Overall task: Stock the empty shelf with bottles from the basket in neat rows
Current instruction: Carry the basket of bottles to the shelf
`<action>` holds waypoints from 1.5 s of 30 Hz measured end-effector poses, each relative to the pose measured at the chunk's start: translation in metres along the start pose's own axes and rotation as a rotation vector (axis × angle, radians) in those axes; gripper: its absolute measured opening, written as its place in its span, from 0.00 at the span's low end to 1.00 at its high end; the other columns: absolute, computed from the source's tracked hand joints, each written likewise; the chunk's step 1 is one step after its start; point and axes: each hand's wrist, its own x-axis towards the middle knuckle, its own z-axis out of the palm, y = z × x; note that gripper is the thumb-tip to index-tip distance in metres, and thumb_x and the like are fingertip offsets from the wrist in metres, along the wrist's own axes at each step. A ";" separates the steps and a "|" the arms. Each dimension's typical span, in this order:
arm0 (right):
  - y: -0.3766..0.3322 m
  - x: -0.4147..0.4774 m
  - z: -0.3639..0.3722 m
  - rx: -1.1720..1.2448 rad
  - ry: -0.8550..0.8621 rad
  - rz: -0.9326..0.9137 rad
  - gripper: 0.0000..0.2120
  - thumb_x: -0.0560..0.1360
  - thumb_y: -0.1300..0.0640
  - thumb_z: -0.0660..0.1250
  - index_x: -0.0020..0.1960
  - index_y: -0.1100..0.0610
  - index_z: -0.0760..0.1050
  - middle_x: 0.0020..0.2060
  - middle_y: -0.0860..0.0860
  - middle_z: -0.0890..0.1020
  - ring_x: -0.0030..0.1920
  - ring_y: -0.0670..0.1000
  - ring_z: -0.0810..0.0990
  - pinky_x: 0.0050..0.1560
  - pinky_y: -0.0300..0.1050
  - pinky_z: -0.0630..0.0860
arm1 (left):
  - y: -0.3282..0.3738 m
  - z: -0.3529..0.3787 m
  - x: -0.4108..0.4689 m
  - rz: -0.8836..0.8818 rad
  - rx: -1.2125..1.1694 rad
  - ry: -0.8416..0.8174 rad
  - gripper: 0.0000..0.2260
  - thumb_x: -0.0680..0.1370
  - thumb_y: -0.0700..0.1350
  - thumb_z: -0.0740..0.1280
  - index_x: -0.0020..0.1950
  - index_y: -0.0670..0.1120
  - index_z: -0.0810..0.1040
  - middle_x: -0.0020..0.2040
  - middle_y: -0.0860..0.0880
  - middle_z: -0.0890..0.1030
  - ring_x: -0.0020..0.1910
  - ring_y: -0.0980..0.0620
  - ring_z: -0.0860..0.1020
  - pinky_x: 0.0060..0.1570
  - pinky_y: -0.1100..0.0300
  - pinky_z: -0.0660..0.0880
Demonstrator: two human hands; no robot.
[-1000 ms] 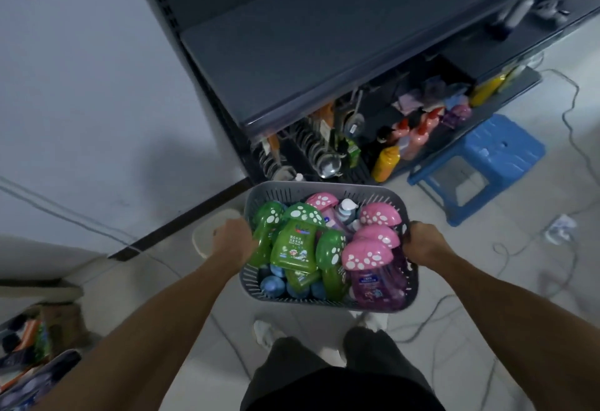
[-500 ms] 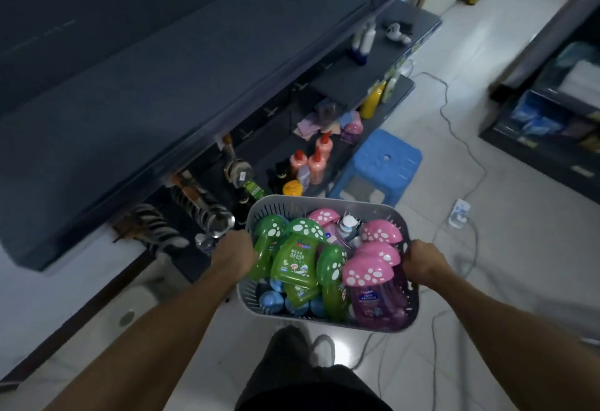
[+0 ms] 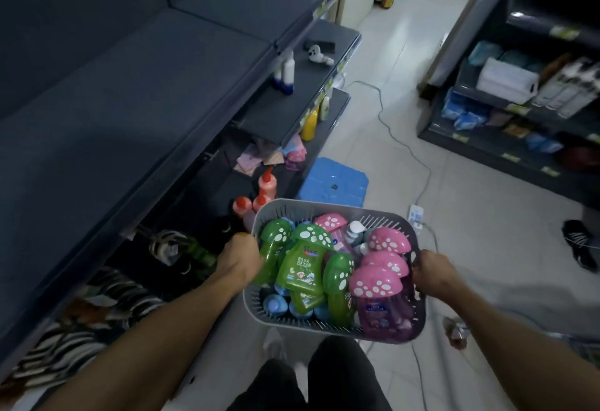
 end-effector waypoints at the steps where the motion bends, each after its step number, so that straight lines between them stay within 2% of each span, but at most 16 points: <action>1: 0.003 0.011 -0.007 0.004 0.003 -0.002 0.09 0.76 0.60 0.61 0.49 0.63 0.79 0.48 0.60 0.85 0.48 0.60 0.84 0.48 0.50 0.80 | 0.011 -0.002 0.008 0.001 0.019 -0.011 0.12 0.72 0.47 0.65 0.47 0.41 0.83 0.46 0.42 0.84 0.46 0.40 0.84 0.36 0.58 0.72; 5: 0.017 0.062 -0.029 0.001 -0.020 -0.030 0.09 0.76 0.59 0.61 0.47 0.62 0.78 0.46 0.59 0.85 0.47 0.60 0.84 0.49 0.51 0.81 | 0.049 -0.005 0.032 -0.033 0.098 -0.043 0.11 0.74 0.43 0.64 0.49 0.41 0.84 0.48 0.43 0.85 0.48 0.41 0.84 0.39 0.55 0.78; 7: 0.027 0.089 -0.038 -0.010 -0.035 -0.060 0.08 0.76 0.60 0.61 0.45 0.61 0.78 0.45 0.59 0.85 0.45 0.58 0.84 0.45 0.48 0.80 | 0.069 -0.003 0.041 -0.057 0.115 -0.045 0.11 0.75 0.42 0.63 0.51 0.40 0.83 0.50 0.41 0.84 0.50 0.40 0.84 0.42 0.52 0.79; 12: 0.043 0.165 -0.069 -0.075 -0.079 -0.163 0.06 0.75 0.61 0.62 0.45 0.62 0.76 0.47 0.60 0.85 0.48 0.60 0.84 0.42 0.45 0.75 | 0.123 -0.001 0.056 -0.173 0.136 -0.059 0.12 0.77 0.41 0.63 0.56 0.38 0.82 0.55 0.40 0.83 0.55 0.39 0.82 0.54 0.48 0.81; 14: 0.044 0.197 -0.086 -0.133 -0.117 -0.233 0.04 0.75 0.62 0.61 0.43 0.60 0.72 0.48 0.60 0.85 0.49 0.60 0.83 0.42 0.43 0.72 | 0.139 0.004 0.058 -0.228 0.066 -0.026 0.10 0.78 0.40 0.64 0.56 0.39 0.80 0.55 0.40 0.83 0.55 0.39 0.82 0.51 0.49 0.80; 16: 0.041 0.227 -0.104 -0.175 -0.118 -0.278 0.03 0.75 0.62 0.61 0.42 0.59 0.71 0.48 0.61 0.85 0.50 0.61 0.83 0.44 0.45 0.74 | 0.152 0.013 0.059 -0.295 -0.023 0.014 0.07 0.77 0.39 0.65 0.54 0.39 0.78 0.54 0.39 0.81 0.53 0.37 0.82 0.44 0.50 0.78; 19: 0.030 0.271 -0.133 -0.209 -0.084 -0.360 0.02 0.75 0.61 0.62 0.43 0.59 0.72 0.45 0.61 0.85 0.48 0.63 0.83 0.42 0.47 0.76 | 0.170 0.026 0.065 -0.393 -0.102 0.011 0.10 0.77 0.39 0.65 0.56 0.37 0.76 0.54 0.37 0.81 0.53 0.36 0.82 0.48 0.47 0.79; 22: 0.010 0.313 -0.157 -0.289 -0.081 -0.451 0.03 0.75 0.60 0.61 0.43 0.58 0.71 0.45 0.61 0.85 0.48 0.64 0.83 0.40 0.45 0.72 | 0.184 0.037 0.078 -0.479 -0.157 -0.034 0.03 0.76 0.40 0.65 0.48 0.41 0.75 0.52 0.38 0.83 0.50 0.38 0.82 0.44 0.50 0.80; 24: -0.004 0.335 -0.169 -0.334 -0.107 -0.480 0.03 0.75 0.59 0.61 0.43 0.58 0.71 0.44 0.59 0.85 0.46 0.62 0.84 0.39 0.44 0.71 | 0.190 0.042 0.091 -0.524 -0.218 -0.039 0.04 0.76 0.40 0.65 0.49 0.44 0.72 0.53 0.39 0.82 0.51 0.38 0.82 0.42 0.52 0.77; 29: -0.042 0.393 -0.198 -0.429 -0.126 -0.534 0.01 0.74 0.59 0.63 0.46 0.56 0.73 0.41 0.55 0.84 0.41 0.57 0.84 0.37 0.43 0.73 | 0.210 0.052 0.127 -0.666 -0.377 -0.080 0.13 0.74 0.41 0.63 0.57 0.42 0.79 0.57 0.41 0.80 0.54 0.40 0.81 0.47 0.52 0.79; 32: -0.068 0.422 -0.206 -0.468 -0.147 -0.607 0.02 0.75 0.59 0.64 0.46 0.56 0.71 0.41 0.55 0.84 0.41 0.57 0.83 0.36 0.42 0.70 | 0.223 0.057 0.137 -0.751 -0.431 -0.095 0.12 0.76 0.43 0.63 0.56 0.41 0.80 0.55 0.41 0.81 0.53 0.40 0.81 0.46 0.53 0.79; 36: -0.094 0.463 -0.212 -0.483 -0.170 -0.701 0.03 0.78 0.59 0.62 0.46 0.56 0.70 0.45 0.59 0.84 0.44 0.61 0.83 0.37 0.43 0.68 | 0.241 0.061 0.149 -0.861 -0.508 -0.093 0.11 0.77 0.46 0.65 0.54 0.41 0.80 0.54 0.41 0.82 0.52 0.41 0.82 0.41 0.56 0.74; 45: -0.158 0.535 -0.217 -0.526 -0.309 -0.857 0.07 0.76 0.57 0.68 0.49 0.58 0.71 0.46 0.58 0.83 0.46 0.61 0.83 0.41 0.49 0.77 | 0.280 0.076 0.185 -1.101 -0.612 -0.045 0.12 0.78 0.42 0.65 0.57 0.38 0.80 0.54 0.39 0.83 0.52 0.38 0.82 0.49 0.51 0.80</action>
